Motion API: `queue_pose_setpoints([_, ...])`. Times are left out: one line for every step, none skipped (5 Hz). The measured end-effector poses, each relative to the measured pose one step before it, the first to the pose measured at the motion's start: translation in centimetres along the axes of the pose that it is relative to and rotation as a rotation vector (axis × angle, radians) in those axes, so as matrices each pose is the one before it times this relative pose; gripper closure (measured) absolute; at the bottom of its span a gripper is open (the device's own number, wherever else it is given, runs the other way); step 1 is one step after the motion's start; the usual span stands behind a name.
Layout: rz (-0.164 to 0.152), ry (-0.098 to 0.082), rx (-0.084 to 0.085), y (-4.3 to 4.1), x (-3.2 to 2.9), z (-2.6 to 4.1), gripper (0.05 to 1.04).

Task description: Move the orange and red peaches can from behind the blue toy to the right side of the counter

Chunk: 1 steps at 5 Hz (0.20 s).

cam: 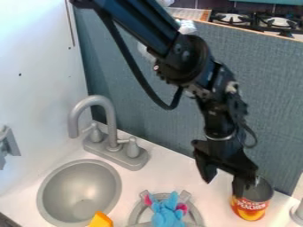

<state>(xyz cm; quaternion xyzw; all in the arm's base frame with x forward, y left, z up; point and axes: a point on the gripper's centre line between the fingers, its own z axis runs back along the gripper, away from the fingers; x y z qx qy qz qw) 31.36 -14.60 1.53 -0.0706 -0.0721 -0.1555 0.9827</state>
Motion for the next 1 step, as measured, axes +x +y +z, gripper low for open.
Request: queue_pose_setpoints([-0.0014, 0.0746, 0.0979, -0.794, -4.704, 0.426, 0.083])
